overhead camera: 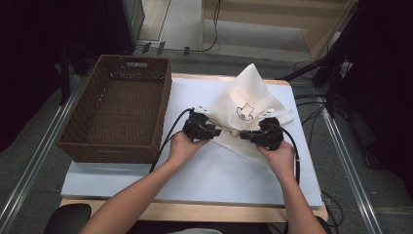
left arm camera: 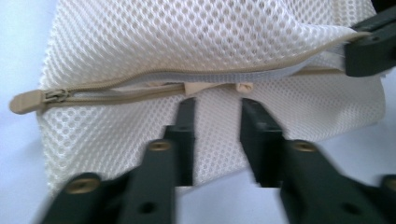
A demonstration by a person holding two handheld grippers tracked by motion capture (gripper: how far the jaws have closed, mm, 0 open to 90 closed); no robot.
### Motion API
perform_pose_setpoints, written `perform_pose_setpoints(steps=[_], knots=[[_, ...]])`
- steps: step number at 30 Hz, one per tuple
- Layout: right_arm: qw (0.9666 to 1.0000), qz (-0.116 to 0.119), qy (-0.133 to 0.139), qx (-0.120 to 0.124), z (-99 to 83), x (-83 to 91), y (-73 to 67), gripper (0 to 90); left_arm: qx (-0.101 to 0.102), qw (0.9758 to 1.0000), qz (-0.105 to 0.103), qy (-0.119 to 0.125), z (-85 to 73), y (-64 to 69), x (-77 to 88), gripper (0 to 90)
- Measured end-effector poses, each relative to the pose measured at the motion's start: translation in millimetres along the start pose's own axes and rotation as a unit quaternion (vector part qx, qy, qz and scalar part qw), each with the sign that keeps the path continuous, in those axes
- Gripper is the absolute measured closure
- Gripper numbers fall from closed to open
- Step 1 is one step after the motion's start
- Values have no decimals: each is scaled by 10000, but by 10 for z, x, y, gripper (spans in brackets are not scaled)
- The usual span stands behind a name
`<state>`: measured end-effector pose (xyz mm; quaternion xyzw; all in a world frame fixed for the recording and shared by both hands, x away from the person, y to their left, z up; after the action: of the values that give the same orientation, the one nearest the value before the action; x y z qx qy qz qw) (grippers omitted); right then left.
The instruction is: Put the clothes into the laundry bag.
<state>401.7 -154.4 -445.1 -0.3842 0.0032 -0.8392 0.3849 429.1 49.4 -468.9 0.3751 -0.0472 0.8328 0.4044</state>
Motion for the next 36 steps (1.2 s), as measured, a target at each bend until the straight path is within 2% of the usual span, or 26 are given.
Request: perform_pose_setpoints(steps=[2, 5, 7, 8, 9, 10, 14, 15, 16, 19, 21, 23, 25, 28, 29, 32, 34, 35, 36], knots=[[10000, 15, 35, -91, 14, -24, 18, 884, 66, 10000, -68, 7, -2, 5, -42, 797], [9998, -20, 155, -149, 42, 13, 31, 885, 48, 9999, -116, 2, 7, 107, -238, 821], [9996, -40, 216, -175, 62, 49, 33, 885, -83, 9998, -132, 138, 32, 211, -316, 865], [9996, -36, 213, -161, 71, 63, 31, 885, -122, 9998, -119, 125, 47, 257, -360, 899], [9996, -58, 237, -149, 79, 75, 30, 885, -122, 9998, -119, 125, 47, 257, -360, 900], [9995, -56, 263, -147, 88, 81, 33, 886, -182, 9997, -171, 32, 74, 317, -458, 900], [9994, -49, 275, -213, 98, 93, 35, 886, -165, 9998, -116, 21, 119, 369, -586, 900], [9994, -43, 277, -224, 100, 99, 29, 886, -304, 9995, 36, -93, 141, 374, -680, 900], [9994, -38, 273, -203, 99, 106, 22, 887, -334, 9993, 143, -109, 153, 367, -721, 900], [9994, -23, 275, -230, 99, 127, 8, 888, -358, 9981, 505, 13, 213, 311, -792, 900], [9993, -7, 247, -288, 95, 140, 2, 891, -302, 9970, 716, -32, 265, 246, -836, 900], [9993, 34, 227, -285, 90, 156, -1, 893, -370, 9955, 868, -51, 294, 201, -856, 900], [9994, 46, 218, -275, 87, 174, -5, 893, -302, 9948, 971, 12, 319, 169, -871, 900], [9994, 70, 189, -268, 78, 190, -8, 895, -182, 9947, 1013, 81, 347, 147, -886, 900], [9995, 92, 164, -270, 72, 190, -6, 896, -16, 9947, 1019, 158, 373, 130, -890, 900], [9995, 107, 135, -272, 61, 190, -2, 896, 218, 9933, 1080, 335, 405, 100, -901, 900], [9994, 112, 125, -289, 54, 185, 0, 896, 377, 9928, 1058, 407, 406, 47, -915, 900], [9994, 127, 107, -291, 50, 175, 1, 896, 377, 9928, 1058, 407, 406, 47, -915, 900], [9995, 121, 82, -283, 43, 155, 9, 895, 533, 9933, 934, 435, 401, 14, -940, 900]])
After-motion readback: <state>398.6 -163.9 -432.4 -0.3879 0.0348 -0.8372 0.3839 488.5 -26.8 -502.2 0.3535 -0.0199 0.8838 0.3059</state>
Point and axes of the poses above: each handheld gripper's, and its own axes: x roughly backward along the jaws, z roughly out of its top, y roughly to its right, the point moved 4 cm from there along -x, roughly forward along the jaws, and after that the axes turned 1 degree about z, right-handed, at the moved point
